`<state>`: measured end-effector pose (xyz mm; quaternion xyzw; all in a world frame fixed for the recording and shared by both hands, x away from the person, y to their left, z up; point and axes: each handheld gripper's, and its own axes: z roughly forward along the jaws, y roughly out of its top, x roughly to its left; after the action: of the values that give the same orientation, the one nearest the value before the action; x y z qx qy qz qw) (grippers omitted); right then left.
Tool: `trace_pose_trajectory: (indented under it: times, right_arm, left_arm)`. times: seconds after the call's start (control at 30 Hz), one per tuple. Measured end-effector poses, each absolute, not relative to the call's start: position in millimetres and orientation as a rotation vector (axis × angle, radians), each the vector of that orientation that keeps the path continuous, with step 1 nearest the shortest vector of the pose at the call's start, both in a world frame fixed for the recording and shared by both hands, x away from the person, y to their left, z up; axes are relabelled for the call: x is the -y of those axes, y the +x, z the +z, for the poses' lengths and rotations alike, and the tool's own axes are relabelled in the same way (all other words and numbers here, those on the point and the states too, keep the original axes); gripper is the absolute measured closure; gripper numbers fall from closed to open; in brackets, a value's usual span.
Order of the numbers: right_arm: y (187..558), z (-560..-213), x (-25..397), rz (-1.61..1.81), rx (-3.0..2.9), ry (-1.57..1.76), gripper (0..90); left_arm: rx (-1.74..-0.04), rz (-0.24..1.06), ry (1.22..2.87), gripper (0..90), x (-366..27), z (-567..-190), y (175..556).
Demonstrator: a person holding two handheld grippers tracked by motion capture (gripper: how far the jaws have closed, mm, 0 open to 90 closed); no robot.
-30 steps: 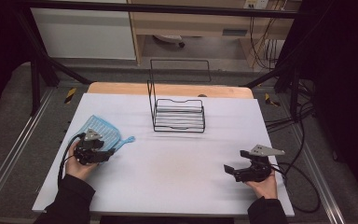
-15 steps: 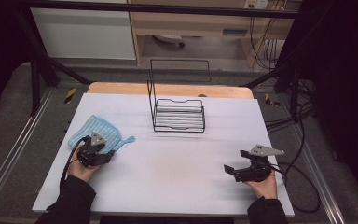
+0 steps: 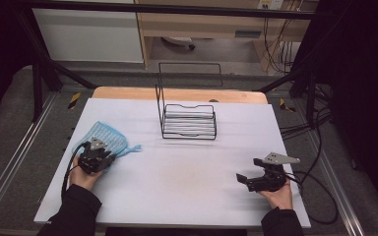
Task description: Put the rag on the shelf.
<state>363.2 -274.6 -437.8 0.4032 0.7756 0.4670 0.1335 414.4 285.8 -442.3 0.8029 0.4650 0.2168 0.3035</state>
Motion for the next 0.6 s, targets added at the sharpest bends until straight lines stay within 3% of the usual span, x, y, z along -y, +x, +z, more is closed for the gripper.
trace_pose_trajectory:
  times: [0.3,0.6]
  right_arm:
    - [363.5,-437.8,274.8,1.358,-2.248,1.168,1.3]
    - [363.4,-437.3,275.2,1.365,-2.245,1.171,1.4]
  left_arm:
    - [-1.224,0.564,2.118,83.2,-287.9,-442.0,415.1]
    - [-1.225,0.535,2.076,84.8,-291.9,-437.2,412.4]
